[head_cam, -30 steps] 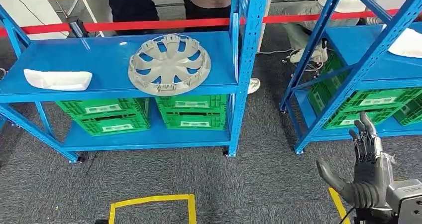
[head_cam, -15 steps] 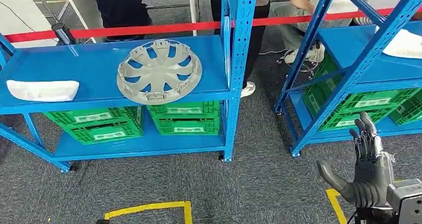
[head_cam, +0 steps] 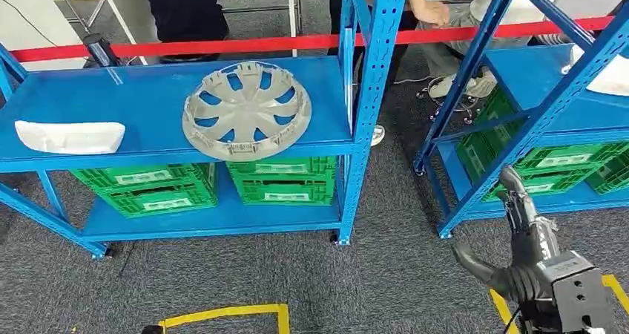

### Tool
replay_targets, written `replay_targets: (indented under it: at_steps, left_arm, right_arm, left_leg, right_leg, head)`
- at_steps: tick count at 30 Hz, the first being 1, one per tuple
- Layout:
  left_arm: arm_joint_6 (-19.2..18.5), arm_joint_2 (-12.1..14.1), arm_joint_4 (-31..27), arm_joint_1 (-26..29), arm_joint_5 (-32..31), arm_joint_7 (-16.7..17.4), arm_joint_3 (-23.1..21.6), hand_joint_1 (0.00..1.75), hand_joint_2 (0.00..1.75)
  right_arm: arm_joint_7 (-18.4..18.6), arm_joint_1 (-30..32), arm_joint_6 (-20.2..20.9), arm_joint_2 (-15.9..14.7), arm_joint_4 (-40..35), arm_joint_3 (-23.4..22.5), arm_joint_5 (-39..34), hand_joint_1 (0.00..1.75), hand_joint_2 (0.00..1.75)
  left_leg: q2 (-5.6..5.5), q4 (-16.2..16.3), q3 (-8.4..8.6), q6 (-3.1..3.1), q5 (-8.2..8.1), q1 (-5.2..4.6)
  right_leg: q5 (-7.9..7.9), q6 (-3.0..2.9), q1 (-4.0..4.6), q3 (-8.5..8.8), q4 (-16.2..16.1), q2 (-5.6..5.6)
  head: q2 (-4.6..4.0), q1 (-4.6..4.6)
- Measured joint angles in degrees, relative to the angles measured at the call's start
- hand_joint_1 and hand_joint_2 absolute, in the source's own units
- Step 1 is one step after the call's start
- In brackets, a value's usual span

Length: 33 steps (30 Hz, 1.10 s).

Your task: Take the parts from the cabinet and place them on the table.

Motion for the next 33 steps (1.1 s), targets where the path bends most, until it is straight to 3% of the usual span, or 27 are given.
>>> replay_targets:
  at_steps: [2,3,4,5,7,8,9,10,12,13,14,17,18,19,20,22,23,24,25,26,27,28,29,32,33]
  left_arm:
    - [0.00,0.07,0.24,-0.10,0.00,-0.02,0.00,0.00,0.00]
    - [0.02,0.37,0.29,-0.12,-0.02,-0.02,0.00,0.00,0.00]
    - [0.07,0.37,0.50,-0.20,-0.07,-0.04,-0.02,0.00,0.00]
    - [0.09,0.48,0.64,-0.29,-0.04,-0.04,-0.02,0.00,0.00]
    - [0.22,0.94,1.07,-0.41,-0.04,-0.07,-0.02,0.00,0.00]
    - [0.24,1.03,1.42,-0.42,0.00,-0.15,-0.02,0.00,0.00]
    - [0.26,1.13,1.72,-0.44,0.00,-0.28,-0.02,0.00,0.00]
    - [0.28,1.25,1.97,-0.51,0.00,-0.44,-0.02,0.00,0.00]
    - [0.50,1.60,2.23,-0.70,0.04,-0.72,-0.02,0.00,0.00]
    - [0.68,1.68,2.38,-0.82,0.09,-0.74,-0.02,0.00,0.00]
    - [0.77,1.88,2.62,-0.96,0.09,-0.74,-0.02,0.00,0.00]
    - [0.92,1.95,2.97,-0.94,0.09,-0.77,-0.02,0.00,0.00]
    - [1.00,1.97,3.02,-0.96,0.09,-0.76,-0.02,0.00,0.00]
    - [1.07,1.86,3.06,-1.02,0.09,-0.76,-0.02,0.00,0.00]
    - [1.11,1.81,3.06,-1.10,0.09,-0.76,-0.04,0.00,0.00]
    - [1.09,1.75,3.08,-1.15,0.09,-0.70,-0.09,0.00,0.00]
    - [1.09,1.75,3.08,-1.14,0.09,-0.59,-0.11,0.00,0.00]
    - [1.09,1.73,3.10,-1.13,0.04,-0.50,-0.15,0.00,0.00]
    - [1.09,1.68,3.10,-1.15,0.00,-0.42,-0.20,0.00,0.00]
    - [1.09,1.66,3.10,-1.18,0.00,-0.42,-0.24,0.00,0.00]
    - [1.07,1.62,3.10,-1.19,-0.02,-0.39,-0.26,0.00,0.00]
    - [1.07,1.49,3.10,-1.19,-0.13,-0.37,-0.28,0.00,0.00]
    - [1.09,1.40,3.10,-1.24,-0.33,-0.22,-0.33,0.00,0.00]
    - [1.53,1.83,3.08,-1.21,-1.23,0.11,-0.77,0.00,0.00]
    - [1.97,2.08,3.02,-1.29,-1.27,0.11,-1.05,0.00,0.00]
  right_arm:
    - [0.11,-0.53,0.02,-0.57,0.57,0.92,0.27,0.00,1.75]
    - [0.13,-0.71,0.09,-0.75,0.81,1.34,0.37,0.00,1.75]
    - [0.20,-1.02,0.24,-1.01,1.05,1.89,0.53,0.00,1.75]
    - [0.24,-1.26,0.61,-1.21,1.29,2.28,0.64,0.00,1.75]
    - [0.30,-1.98,1.94,-1.94,2.32,3.80,0.75,0.00,1.75]
    - [0.44,-2.32,2.74,-2.50,3.11,4.82,0.75,0.00,1.75]
    - [0.44,-2.59,3.32,-3.08,3.78,5.72,0.75,0.00,1.75]
    - [0.44,-2.90,3.85,-3.63,4.31,6.70,0.75,0.00,1.75]
    - [0.44,-3.57,4.31,-4.38,5.07,8.38,0.72,0.00,1.75]
    - [0.44,-3.87,4.35,-4.59,5.27,8.88,0.72,0.00,1.75]
    - [0.42,-4.17,4.37,-4.83,5.51,9.38,0.70,0.00,1.75]
    - [0.44,-4.56,4.55,-5.32,6.14,10.36,0.70,0.00,1.75]
    - [0.50,-4.69,4.70,-5.51,6.17,10.60,0.70,0.00,1.75]
    - [0.55,-4.75,4.88,-5.75,6.30,10.82,0.70,0.00,1.75]
    - [0.68,-5.08,5.14,-6.02,6.43,10.98,0.75,0.00,1.75]
    - [1.22,-5.36,5.66,-6.34,7.04,11.44,1.23,0.00,1.75]
    - [1.40,-5.45,5.84,-6.47,7.35,11.79,1.80,0.00,1.75]
    - [1.53,-5.66,5.90,-6.52,7.72,12.16,2.15,0.00,1.75]
    - [1.59,-5.99,5.92,-6.52,8.04,12.42,2.36,0.00,1.75]
    - [1.60,-6.45,5.95,-6.54,8.22,12.55,2.45,0.00,1.75]
    - [1.62,-6.86,5.95,-6.56,8.37,12.68,2.58,0.00,1.75]
    - [1.62,-7.23,5.95,-6.58,8.51,12.81,2.76,0.00,1.75]
    - [1.62,-7.68,5.95,-6.63,8.70,12.97,3.00,0.00,1.75]
    - [1.42,-10.25,5.95,-6.98,10.21,14.10,3.89,0.00,1.75]
    - [1.24,-11.33,5.97,-7.00,10.78,14.54,3.96,0.00,1.75]
  left_leg:
    - [0.04,0.02,-0.02,-0.35,0.03,0.11]
    - [0.05,0.62,-0.27,-0.69,-0.38,0.26]
    - [0.18,2.53,-1.16,-1.22,-1.96,0.30]
    - [0.22,5.63,-2.52,-1.61,-3.83,0.61]
    - [0.48,15.41,-7.23,-2.36,-8.10,1.29]
    - [0.51,18.60,-8.92,-2.65,-8.67,1.60]
    - [0.55,18.33,-8.98,-2.78,-7.87,1.84]
    - [0.66,15.32,-7.77,-2.85,-5.77,2.06]
    - [0.80,4.10,-2.25,-2.81,-0.38,2.31]
    - [0.75,0.20,-0.32,-2.73,0.01,2.32]
    - [0.71,0.08,-0.32,-2.45,-0.19,1.84]
    - [0.62,0.29,-0.58,-1.51,-0.29,1.44]
    - [0.65,-0.67,0.31,-0.85,0.24,1.63]
    - [0.71,-1.21,0.65,-0.34,0.58,1.80]
    - [0.73,-1.32,0.62,0.05,0.72,1.79]
    - [0.73,-1.30,0.53,0.17,0.66,1.41]
    - [0.72,-1.28,0.51,0.28,0.62,1.19]
    - [0.69,-1.28,0.56,0.29,0.61,1.03]
    - [0.63,-1.26,0.64,0.33,0.58,0.84]
    - [0.54,-1.24,0.75,0.32,0.56,0.69]
    - [0.45,-1.17,0.88,0.30,0.51,0.55]
    - [0.40,-1.01,0.85,0.21,0.40,0.51]
    - [0.36,-0.50,0.58,-0.15,0.08,-0.01]
    - [0.49,-0.60,0.43,-0.66,0.22,0.24]
    - [0.52,-0.35,0.39,-0.92,0.03,0.27]
  right_leg:
    - [0.18,-0.61,0.09,0.04,-0.10,-0.01]
    - [0.44,-0.95,-0.72,0.48,-0.44,-0.04]
    - [0.43,-1.10,-0.73,0.60,-0.44,-0.07]
    - [0.45,-1.31,-0.73,0.63,-0.44,-0.10]
    - [0.44,-1.31,-0.71,0.51,-0.41,-0.09]
    - [0.42,-1.29,-0.72,0.52,-0.40,-0.08]
    - [0.41,-1.27,-0.77,0.56,-0.40,-0.05]
    - [0.39,-1.24,-0.81,0.60,-0.39,-0.02]
    - [0.24,-0.99,-0.91,0.88,-0.39,0.05]
    - [0.16,-0.76,-0.89,0.96,-0.42,0.01]
    - [0.12,-0.25,-0.48,0.82,-0.41,0.02]
    - [0.22,0.94,-0.82,0.93,-0.90,0.03]
    - [0.09,1.35,-0.60,0.99,-0.93,-0.02]
    - [-0.65,1.14,-0.80,0.25,0.49,-0.17]
    - [-2.53,0.51,-0.71,-1.36,3.99,-0.16]
    - [-6.51,-0.23,-0.58,-6.43,14.17,-0.17]
    - [-7.48,-0.18,-0.55,-8.30,17.82,-0.17]
    - [-7.32,0.08,-0.51,-8.86,18.67,-0.17]
    - [-6.11,0.54,-0.47,-7.93,16.49,-0.17]
    - [-3.95,1.02,-0.43,-5.48,11.41,-0.17]
    - [-1.75,1.21,-0.37,-2.50,5.39,-0.20]
    - [-0.37,0.92,-0.15,-0.12,0.64,-0.27]
    - [0.13,0.06,0.17,0.31,-0.46,-0.18]
    - [0.59,-0.78,0.47,0.25,-0.50,-0.07]
    - [0.86,-1.19,-0.05,0.34,-0.85,-0.05]
  head:
    - [0.00,0.02]
    - [0.00,0.09]
    - [0.00,-0.20]
    - [0.00,-0.39]
    - [0.00,-0.35]
    - [0.00,-0.35]
    - [0.00,-0.35]
    - [0.00,-0.35]
    - [0.00,-0.37]
    - [0.00,-0.35]
    - [0.00,-0.28]
    - [0.00,-0.30]
    - [0.00,-0.33]
    - [0.00,-0.15]
    - [0.00,-0.11]
    - [0.00,-0.15]
    - [0.00,-0.15]
    - [0.00,-0.15]
    - [0.00,-0.15]
    - [0.00,-0.13]
    - [0.00,-0.13]
    - [0.00,-0.13]
    - [0.00,-0.24]
    - [0.00,-0.26]
    - [0.00,-0.19]
